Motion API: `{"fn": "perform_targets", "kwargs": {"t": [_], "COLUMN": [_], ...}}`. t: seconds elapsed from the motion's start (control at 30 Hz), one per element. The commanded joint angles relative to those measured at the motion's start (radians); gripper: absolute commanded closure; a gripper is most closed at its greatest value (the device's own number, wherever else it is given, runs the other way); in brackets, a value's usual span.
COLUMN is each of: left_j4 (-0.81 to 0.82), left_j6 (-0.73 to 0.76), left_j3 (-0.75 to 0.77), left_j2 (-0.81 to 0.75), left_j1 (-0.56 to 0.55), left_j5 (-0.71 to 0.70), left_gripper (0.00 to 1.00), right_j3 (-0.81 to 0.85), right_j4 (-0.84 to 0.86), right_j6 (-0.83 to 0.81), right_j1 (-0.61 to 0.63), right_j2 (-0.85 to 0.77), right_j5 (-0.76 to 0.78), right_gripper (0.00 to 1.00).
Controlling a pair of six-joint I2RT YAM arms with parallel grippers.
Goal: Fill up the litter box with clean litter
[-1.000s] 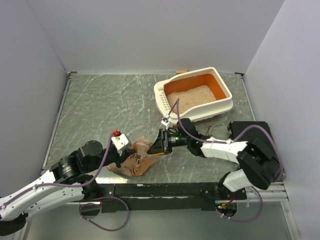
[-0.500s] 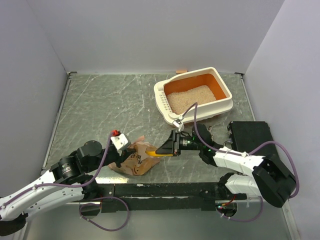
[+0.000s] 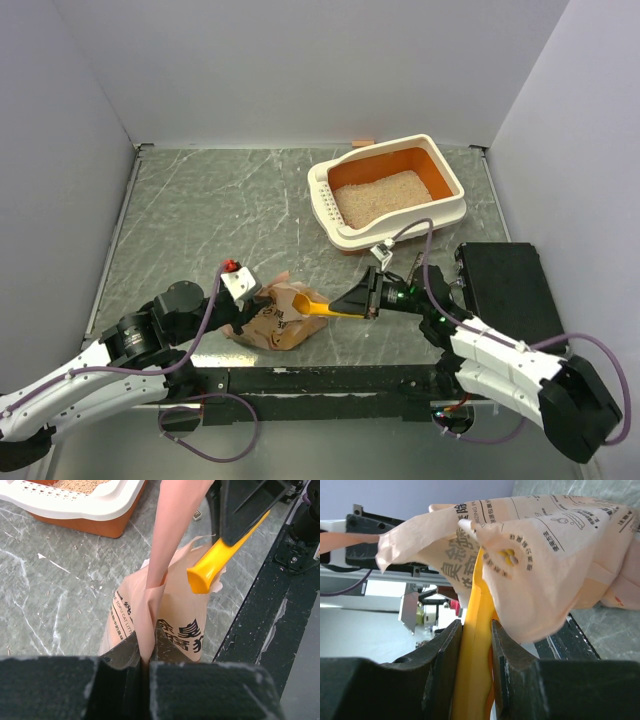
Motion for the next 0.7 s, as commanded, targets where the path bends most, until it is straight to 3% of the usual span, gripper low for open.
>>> {"fn": "perform_targets", "kwargs": {"t": [0.0, 0.27, 0.67], "left_j4": [0.147, 0.152, 0.153], "left_j6": [0.002, 0.003, 0.002], "left_j3": [0.021, 0.017, 0.015], "left_j2": [-0.015, -0.029, -0.029], "left_j1": [-0.007, -0.005, -0.007], "left_j5": [-0.029, -0.069, -0.07], "left_gripper": [0.99, 0.99, 0.99], "right_j3": [-0.028, -0.046, -0.1], "right_j4": [-0.042, -0.212, -0.331], "right_j6": [0.006, 0.002, 0.127], "right_j1": [-0.029, -0.06, -0.083], "right_j2": [-0.14, -0.319, -0.516], "right_j5": [-0.01, 0.01, 0.116], "right_gripper": [1.0, 1.0, 1.0]}}
